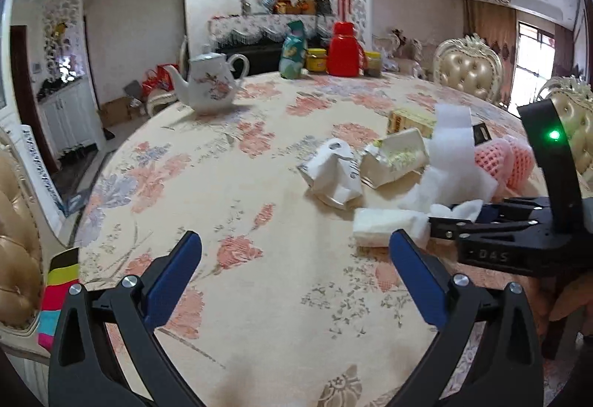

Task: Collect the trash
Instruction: 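Grasp a white foam piece with the right gripper while the left gripper grasps rolled white paper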

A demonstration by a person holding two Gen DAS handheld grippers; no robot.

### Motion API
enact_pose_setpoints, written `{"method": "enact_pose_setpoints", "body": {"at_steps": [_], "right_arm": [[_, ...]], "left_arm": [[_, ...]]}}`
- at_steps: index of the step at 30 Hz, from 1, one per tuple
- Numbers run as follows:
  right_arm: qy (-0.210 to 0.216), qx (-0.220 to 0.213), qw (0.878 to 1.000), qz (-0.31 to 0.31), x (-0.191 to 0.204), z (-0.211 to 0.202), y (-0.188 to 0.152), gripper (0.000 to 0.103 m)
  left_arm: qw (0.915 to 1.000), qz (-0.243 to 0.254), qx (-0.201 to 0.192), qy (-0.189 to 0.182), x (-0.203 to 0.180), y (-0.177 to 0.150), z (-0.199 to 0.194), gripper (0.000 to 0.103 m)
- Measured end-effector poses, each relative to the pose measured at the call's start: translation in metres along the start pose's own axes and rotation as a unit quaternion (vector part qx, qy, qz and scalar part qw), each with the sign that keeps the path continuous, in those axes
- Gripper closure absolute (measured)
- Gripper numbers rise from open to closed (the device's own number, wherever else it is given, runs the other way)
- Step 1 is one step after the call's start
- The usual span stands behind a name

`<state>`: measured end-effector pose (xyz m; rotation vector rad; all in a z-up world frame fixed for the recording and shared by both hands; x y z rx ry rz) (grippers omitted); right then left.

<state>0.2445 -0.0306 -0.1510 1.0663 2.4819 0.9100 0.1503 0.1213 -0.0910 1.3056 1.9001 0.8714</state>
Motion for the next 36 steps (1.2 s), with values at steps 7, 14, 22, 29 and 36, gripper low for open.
{"method": "enact_pose_setpoints", "body": {"at_steps": [7,14,22,29,36], "right_arm": [[-0.011,-0.035,0.999,0.011,-0.010,-0.026,-0.008,0.074],[-0.005,-0.061,0.997,0.038,-0.031,-0.064,-0.032,0.074],[-0.004,-0.087,0.995,0.056,-0.052,-0.097,-0.053,0.074],[0.002,-0.103,0.993,0.065,-0.063,-0.114,-0.065,0.074],[0.011,-0.109,0.992,0.065,-0.056,-0.120,-0.071,0.074]], "left_arm": [[0.9998,-0.001,0.021,-0.005,-0.024,-0.003,0.009,0.005],[0.9985,-0.017,0.053,0.004,-0.056,-0.003,0.035,0.006],[0.9938,-0.054,0.076,0.060,-0.074,-0.004,0.073,0.018],[0.9866,-0.076,0.114,0.089,-0.067,-0.013,0.094,0.032],[0.9878,-0.062,0.122,0.074,-0.064,-0.031,0.071,0.044]]}}
Point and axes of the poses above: each gripper's, at about its wrist camera, not at the fingertips, and z roughly the way its jaws point, x to its left, y to its top, the point moved 8 cm from there along z, roughly the way its jaws point, and after that the axes turned 13 degrees about -z, right-handed, at the moved point
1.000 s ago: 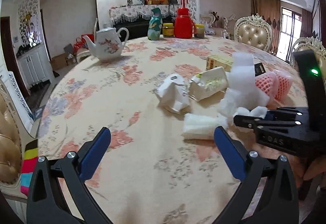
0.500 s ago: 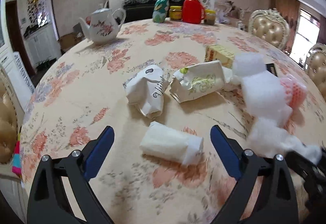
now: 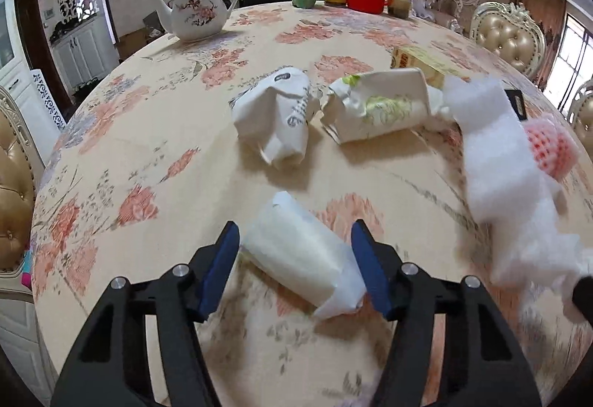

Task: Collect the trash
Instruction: 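Grasp a white foam piece with the right gripper while the left gripper grasps rolled white paper, then carry the foam piece and rolled paper in both grippers to the pink bin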

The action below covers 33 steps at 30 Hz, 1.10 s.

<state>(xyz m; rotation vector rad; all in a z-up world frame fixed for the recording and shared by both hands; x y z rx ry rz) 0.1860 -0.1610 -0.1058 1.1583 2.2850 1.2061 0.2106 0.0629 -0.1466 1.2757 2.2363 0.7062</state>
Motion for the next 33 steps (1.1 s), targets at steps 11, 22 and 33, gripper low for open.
{"method": "enact_pose_setpoints", "body": {"at_steps": [11,22,33], "right_arm": [[0.000,-0.010,1.000,-0.015,0.028,-0.012,-0.006,0.074],[-0.023,-0.032,0.999,0.001,0.019,-0.040,-0.015,0.074],[-0.062,-0.059,0.996,0.024,-0.010,-0.074,-0.024,0.074]], "left_arm": [[0.9976,0.036,-0.034,-0.047,0.012,-0.023,-0.044,0.061],[0.9826,0.075,-0.100,-0.137,-0.019,-0.041,-0.106,0.061],[0.9678,0.130,-0.132,-0.170,-0.069,-0.055,-0.134,0.061]]}}
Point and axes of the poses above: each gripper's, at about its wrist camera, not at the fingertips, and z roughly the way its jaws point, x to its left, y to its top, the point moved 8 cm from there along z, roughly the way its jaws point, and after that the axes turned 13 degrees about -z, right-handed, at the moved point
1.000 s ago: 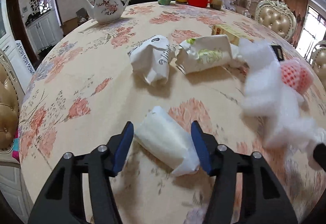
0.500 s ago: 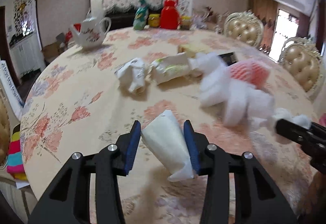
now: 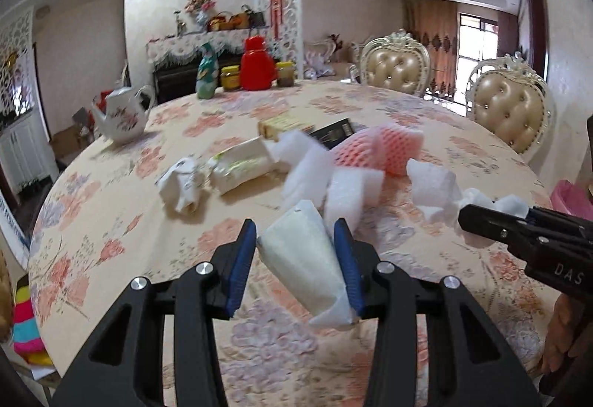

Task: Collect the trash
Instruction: 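Carry the foam piece and rolled paper in both grippers to the pink bin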

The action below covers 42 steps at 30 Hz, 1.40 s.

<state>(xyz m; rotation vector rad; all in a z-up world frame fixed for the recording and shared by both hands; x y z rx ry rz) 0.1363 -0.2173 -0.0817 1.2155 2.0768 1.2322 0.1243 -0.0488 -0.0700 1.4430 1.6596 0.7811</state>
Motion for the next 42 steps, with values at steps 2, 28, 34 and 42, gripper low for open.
{"method": "enact_pose_setpoints", "body": {"at_steps": [2,28,34,42], "right_arm": [[-0.014,-0.006,1.000,0.000,-0.008,-0.006,0.000,0.074],[-0.219,-0.037,0.974,0.048,-0.146,-0.126,-0.036,0.074],[-0.294,-0.036,0.952,0.078,-0.198,-0.179,-0.062,0.074],[-0.384,-0.023,0.915,0.124,-0.266,-0.249,-0.107,0.074]], "left_arm": [[0.9999,0.011,-0.006,-0.007,-0.012,0.001,-0.001,0.061],[0.9770,0.096,-0.026,-0.189,-0.208,0.011,0.005,0.060],[0.9579,0.128,-0.018,-0.256,-0.287,0.000,0.001,0.060],[0.9272,0.160,0.021,-0.338,-0.384,-0.022,0.005,0.060]]}}
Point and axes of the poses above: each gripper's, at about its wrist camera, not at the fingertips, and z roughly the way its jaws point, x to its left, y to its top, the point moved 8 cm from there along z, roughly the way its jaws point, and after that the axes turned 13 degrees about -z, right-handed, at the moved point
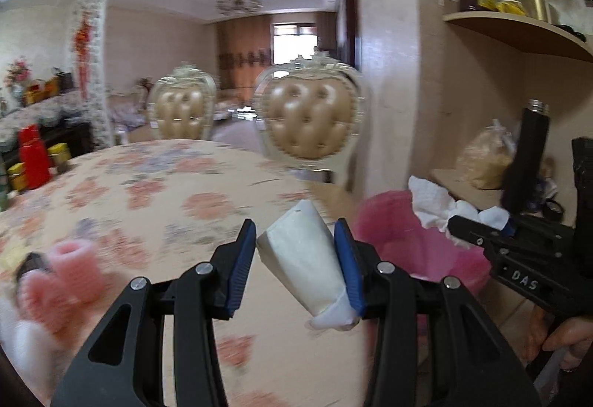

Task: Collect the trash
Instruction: 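Carry the foam piece and rolled paper in both grippers to the pink bin, then open both grippers over the pink bin to drop the items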

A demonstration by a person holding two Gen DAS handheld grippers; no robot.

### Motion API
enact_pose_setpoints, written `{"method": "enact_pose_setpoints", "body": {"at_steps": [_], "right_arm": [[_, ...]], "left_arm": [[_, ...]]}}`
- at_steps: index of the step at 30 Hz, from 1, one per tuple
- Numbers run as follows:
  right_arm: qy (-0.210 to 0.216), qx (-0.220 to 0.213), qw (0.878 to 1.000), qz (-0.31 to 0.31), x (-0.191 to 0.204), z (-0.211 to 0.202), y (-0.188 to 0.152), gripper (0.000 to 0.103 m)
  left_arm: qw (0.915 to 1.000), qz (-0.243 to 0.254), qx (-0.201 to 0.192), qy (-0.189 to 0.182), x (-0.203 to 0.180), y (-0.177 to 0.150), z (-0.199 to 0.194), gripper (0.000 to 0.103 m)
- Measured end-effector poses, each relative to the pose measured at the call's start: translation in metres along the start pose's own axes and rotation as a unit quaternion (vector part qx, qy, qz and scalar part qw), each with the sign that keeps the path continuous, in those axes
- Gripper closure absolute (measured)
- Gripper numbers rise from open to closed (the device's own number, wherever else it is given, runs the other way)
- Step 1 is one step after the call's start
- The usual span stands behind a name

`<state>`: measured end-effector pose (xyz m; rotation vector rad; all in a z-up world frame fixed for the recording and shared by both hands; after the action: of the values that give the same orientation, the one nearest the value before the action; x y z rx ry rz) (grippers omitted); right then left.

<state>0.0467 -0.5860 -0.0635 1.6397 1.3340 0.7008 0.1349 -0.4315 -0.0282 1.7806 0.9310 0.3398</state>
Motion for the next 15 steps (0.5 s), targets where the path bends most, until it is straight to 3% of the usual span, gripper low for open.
{"method": "enact_pose_setpoints", "body": {"at_steps": [6,15], "right_arm": [[-0.037,0.013,0.999,0.030,-0.054,0.007,-0.016,0.074],[-0.044,0.016,0.998,0.046,-0.092,0.032,-0.022,0.073]], "left_arm": [[0.9974,0.009,0.021,-0.068,-0.057,0.002,0.048,0.060],[0.9920,0.032,0.043,-0.114,-0.116,-0.006,0.103,0.056]]}}
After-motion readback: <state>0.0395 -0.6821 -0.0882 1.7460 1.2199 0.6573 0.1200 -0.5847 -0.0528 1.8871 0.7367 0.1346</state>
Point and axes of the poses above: each gripper's, at about its wrist camera, not at the fingertips, and z roughly the way its jaws point, x to its left, y to its top, the point moved 8 cm from there along z, roughly the way its jaws point, and after that the axes turned 13 degrees about -z, right-handed, at the moved point
